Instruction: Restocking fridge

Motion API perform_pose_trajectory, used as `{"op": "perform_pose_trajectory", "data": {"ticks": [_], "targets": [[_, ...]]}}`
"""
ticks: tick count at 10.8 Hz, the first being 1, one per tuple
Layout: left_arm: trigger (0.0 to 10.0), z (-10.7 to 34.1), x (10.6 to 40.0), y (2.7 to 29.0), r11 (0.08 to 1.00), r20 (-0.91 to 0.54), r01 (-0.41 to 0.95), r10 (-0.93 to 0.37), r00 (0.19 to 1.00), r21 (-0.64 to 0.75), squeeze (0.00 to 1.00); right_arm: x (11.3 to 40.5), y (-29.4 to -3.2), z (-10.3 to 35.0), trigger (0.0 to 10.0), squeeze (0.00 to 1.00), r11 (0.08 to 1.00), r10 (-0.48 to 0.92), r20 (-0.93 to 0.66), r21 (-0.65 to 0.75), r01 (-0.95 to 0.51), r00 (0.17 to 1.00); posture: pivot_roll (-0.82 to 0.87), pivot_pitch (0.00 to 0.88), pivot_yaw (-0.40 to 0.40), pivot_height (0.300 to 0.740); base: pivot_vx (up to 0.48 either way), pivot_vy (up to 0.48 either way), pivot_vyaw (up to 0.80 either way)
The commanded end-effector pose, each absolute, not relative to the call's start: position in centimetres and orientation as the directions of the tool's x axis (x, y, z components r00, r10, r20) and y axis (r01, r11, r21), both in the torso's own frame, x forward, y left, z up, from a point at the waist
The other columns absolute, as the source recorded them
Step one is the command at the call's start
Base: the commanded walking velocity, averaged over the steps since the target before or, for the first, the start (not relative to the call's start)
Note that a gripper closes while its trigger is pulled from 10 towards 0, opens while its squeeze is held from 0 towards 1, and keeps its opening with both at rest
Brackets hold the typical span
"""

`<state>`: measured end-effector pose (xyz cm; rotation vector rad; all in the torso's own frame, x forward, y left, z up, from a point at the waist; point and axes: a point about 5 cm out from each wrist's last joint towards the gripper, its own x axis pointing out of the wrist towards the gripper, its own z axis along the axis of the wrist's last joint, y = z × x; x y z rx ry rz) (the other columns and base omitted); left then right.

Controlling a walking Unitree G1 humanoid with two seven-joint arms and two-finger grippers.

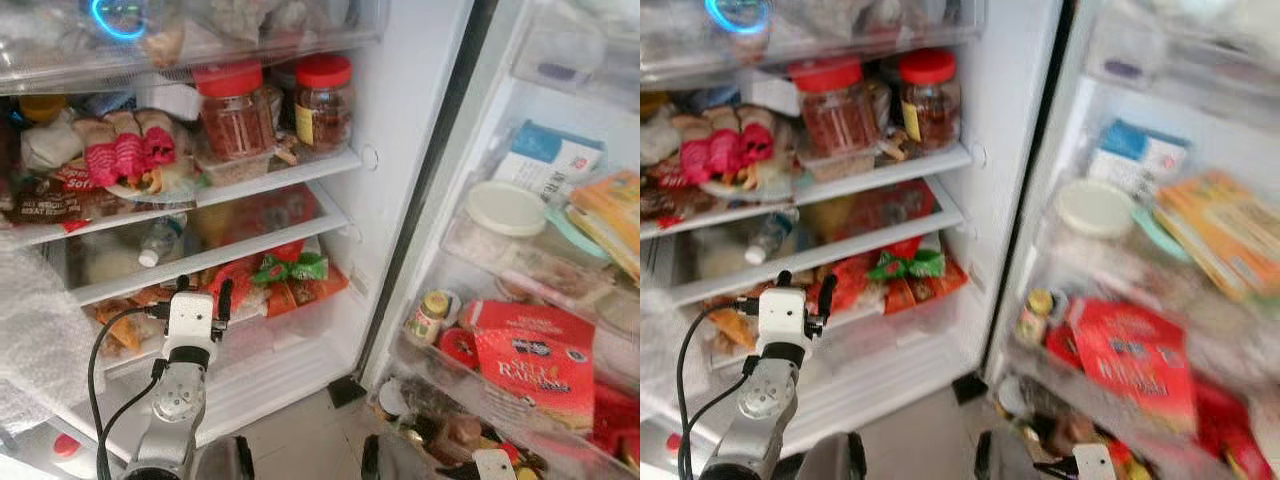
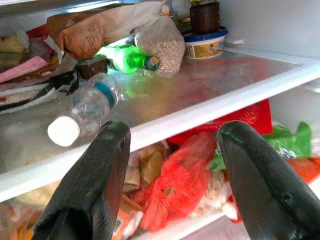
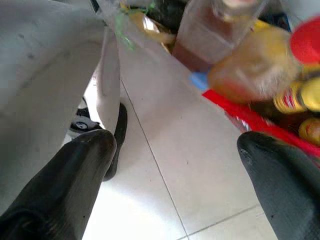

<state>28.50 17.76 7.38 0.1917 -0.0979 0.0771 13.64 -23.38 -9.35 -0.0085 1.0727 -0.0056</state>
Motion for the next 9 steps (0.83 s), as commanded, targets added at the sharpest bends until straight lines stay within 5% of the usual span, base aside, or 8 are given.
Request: {"op": "perform_pose_trajectory", "data": {"ticks": [1, 6, 9], "targets": [[10.0, 7.7, 28.5, 17.5, 0.979, 0.109, -0.074, 0.054, 0.993, 0.190, 0.00, 13.4, -23.5, -9.4, 10.0, 0.00, 1.000, -0.014, -0.878, -0.009, 0.014, 0.478, -0.12, 0.000, -0.033, 0.616, -0.330, 0.000, 0.00], [10.0, 7.8, 28.4, 17.7, 0.980, 0.095, -0.089, 0.073, 0.993, 0.180, 0.00, 13.5, -23.4, -9.4, 10.0, 0.00, 1.000, -0.009, -0.879, -0.003, 0.013, 0.477, -0.12, 0.000, -0.035, 0.616, -0.330, 0.000, 0.00], [10.0, 4.7, 28.6, 19.4, 0.982, -0.111, -0.148, 0.161, 0.981, 0.115, 0.00, 13.7, -23.3, -9.4, 10.0, 0.00, 1.000, -0.006, -0.876, 0.001, 0.016, 0.481, -0.12, 0.009, -0.036, 0.616, 0.000, 0.000, 0.00]]}}
